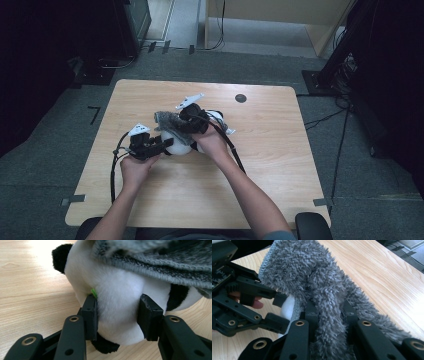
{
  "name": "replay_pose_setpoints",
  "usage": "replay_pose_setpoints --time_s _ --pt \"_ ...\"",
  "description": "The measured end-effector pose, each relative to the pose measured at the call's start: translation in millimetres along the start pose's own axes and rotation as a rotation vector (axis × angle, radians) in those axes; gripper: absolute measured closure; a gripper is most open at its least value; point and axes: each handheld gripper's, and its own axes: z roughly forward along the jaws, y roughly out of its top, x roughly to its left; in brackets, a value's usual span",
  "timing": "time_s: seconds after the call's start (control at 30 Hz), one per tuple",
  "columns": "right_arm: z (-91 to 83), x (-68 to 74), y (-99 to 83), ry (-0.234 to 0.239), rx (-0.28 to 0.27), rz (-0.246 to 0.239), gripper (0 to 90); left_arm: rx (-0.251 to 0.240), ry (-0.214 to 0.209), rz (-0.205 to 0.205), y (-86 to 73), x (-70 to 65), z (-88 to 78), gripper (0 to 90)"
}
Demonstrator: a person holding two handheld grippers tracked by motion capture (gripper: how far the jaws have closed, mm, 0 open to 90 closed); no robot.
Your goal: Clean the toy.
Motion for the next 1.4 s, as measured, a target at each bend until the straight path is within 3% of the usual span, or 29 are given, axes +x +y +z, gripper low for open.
replay_pose_setpoints --time_s 0.27,0.57,0.87,0.97,1.0,1.23,1.4 --pt "-10.0 -3.7 -5.5 -0.038 0.019 -0.015 74.0 0.01 0.011 0.014 -0.4 0.1 -0.1 56.8" --pt "-40.3 -18.5 -20.1 -0.068 -0.023 0.028 74.6 0.009 0.007 0.013 -0.4 0.5 -0.1 57.1" --pt "-77.8 -46.1 -40.4 -0.149 -0.05 0.083 74.8 0.004 0.004 0.007 -0.4 1.0 0.3 57.2" --pt "-83.1 -53.0 -47.0 -0.17 -0.053 0.095 74.7 0.007 0.002 0.007 -0.5 1.6 0.3 57.2" --pt "-87.1 -59.4 -54.4 -0.187 -0.054 0.12 74.7 0.007 0.002 0.006 -0.5 1.7 0.4 57.2" --pt "-89.6 -76.1 -75.5 -0.222 -0.031 0.173 74.8 0.008 0.002 0.006 -0.8 2.3 0.7 57.1" --pt "-82.8 -83.7 -89.2 -0.218 -0.017 0.215 75.2 0.005 0.009 0.011 -1.1 2.0 1.6 56.9"
